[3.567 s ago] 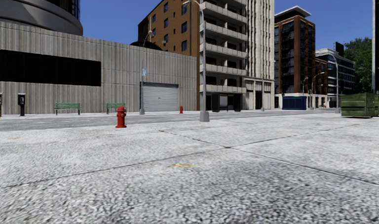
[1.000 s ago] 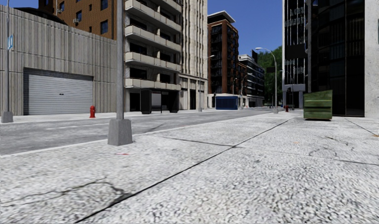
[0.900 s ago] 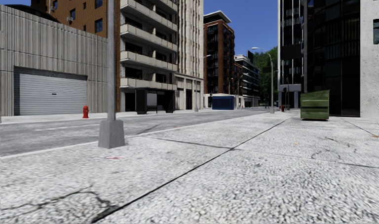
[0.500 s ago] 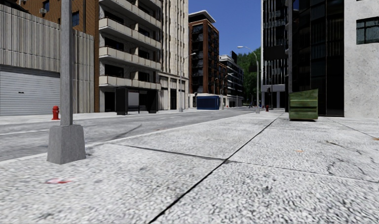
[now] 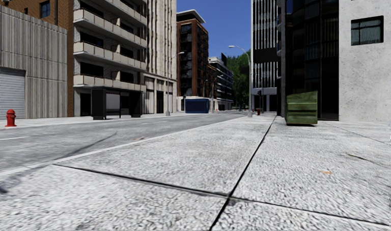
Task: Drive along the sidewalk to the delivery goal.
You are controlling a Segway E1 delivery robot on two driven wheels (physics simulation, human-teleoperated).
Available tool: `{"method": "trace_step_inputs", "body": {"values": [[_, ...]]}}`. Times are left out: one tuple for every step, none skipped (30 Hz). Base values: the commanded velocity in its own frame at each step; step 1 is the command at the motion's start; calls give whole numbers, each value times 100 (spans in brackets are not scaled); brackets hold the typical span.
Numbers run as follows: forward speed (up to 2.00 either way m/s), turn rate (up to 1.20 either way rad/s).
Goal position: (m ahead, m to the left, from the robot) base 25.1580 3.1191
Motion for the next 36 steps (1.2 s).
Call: {"method": "trace_step_inputs", "body": {"values": [[200, -34], [200, -34], [200, -34], [200, -34], [200, -34], [200, -34], [200, -34], [200, -34], [200, -34], [200, -34], [200, -34], [200, -34], [200, -34], [200, -34], [200, -34], [200, -34], [200, -34], [200, -34], [200, -34], [200, -34], [200, -34], [200, -34], [200, -34], [200, -34], [200, -34], [200, -34], [200, -34], [200, -34], [200, -34], [200, -34], [200, -34], [200, -34], [200, -34], [200, -34], [200, -34], [200, -34]]}}
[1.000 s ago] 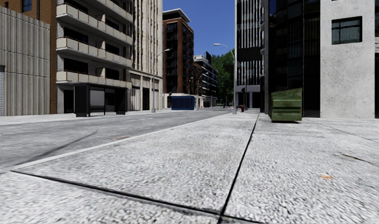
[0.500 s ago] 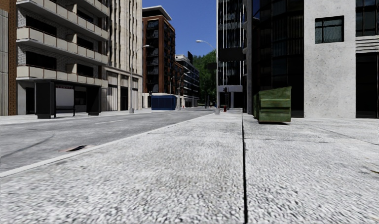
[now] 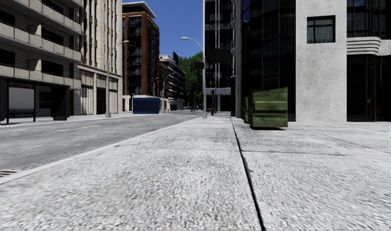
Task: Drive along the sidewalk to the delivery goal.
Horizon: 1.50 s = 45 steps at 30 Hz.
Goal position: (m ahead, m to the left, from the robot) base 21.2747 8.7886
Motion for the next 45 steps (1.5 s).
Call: {"method": "trace_step_inputs", "body": {"values": [[200, -34], [200, -34], [200, -34], [200, -34], [200, -34], [200, -34], [200, -34], [200, -34], [200, -34], [200, -34], [200, -34], [200, -18], [200, 0], [200, 0], [200, 0], [200, 0], [200, 0], [200, 0], [200, 0], [200, 0], [200, 0], [200, 0], [200, 0], [200, 0], [200, 0], [200, 0], [200, 0], [200, 0], [200, 0], [200, 0], [200, 0], [200, 0], [200, 0], [200, 0], [200, 0], [200, 0], [200, 0], [200, -3], [200, -3], [200, -10], [200, -14], [200, -15], [200, -16], [200, -20], [200, -23]]}}
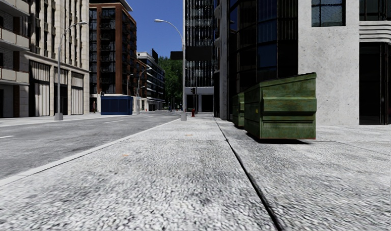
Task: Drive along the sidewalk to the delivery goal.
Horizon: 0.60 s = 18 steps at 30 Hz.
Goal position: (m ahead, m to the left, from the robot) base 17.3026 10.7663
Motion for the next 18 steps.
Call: {"method": "trace_step_inputs", "body": {"values": [[200, -24], [200, -24], [200, -24], [200, -24], [200, -24], [200, -24], [200, -24], [200, -24], [200, -24], [200, -24], [200, -14], [200, -14], [200, 0], [200, 0], [200, 0], [200, 0], [200, 0], [200, 0]]}}
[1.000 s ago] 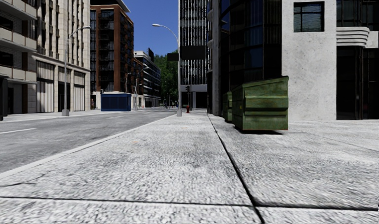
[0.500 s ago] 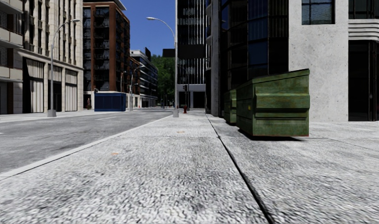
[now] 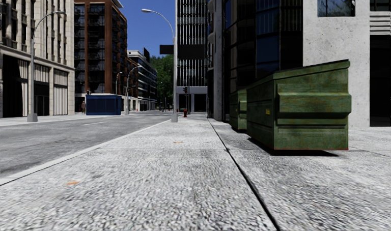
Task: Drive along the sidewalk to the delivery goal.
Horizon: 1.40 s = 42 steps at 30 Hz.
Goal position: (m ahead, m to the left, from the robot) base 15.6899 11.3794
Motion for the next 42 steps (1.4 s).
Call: {"method": "trace_step_inputs", "body": {"values": [[200, 0], [200, 0], [200, 0], [200, 0], [200, 0], [200, 0], [200, 0], [200, 0], [200, 0], [200, 0], [200, 0], [200, 0], [200, 0], [200, 0], [200, 0], [200, 0], [200, 0], [200, 0], [200, 0], [200, 0], [200, 0], [200, 0], [200, 0], [200, 0], [200, 0], [200, 0], [200, 0], [200, 0], [200, 0], [200, 0], [200, 0], [200, 0], [200, 0], [200, 0], [200, 0], [200, 0], [200, 0], [200, 0], [200, 0], [200, 0], [200, 0], [200, 0]]}}
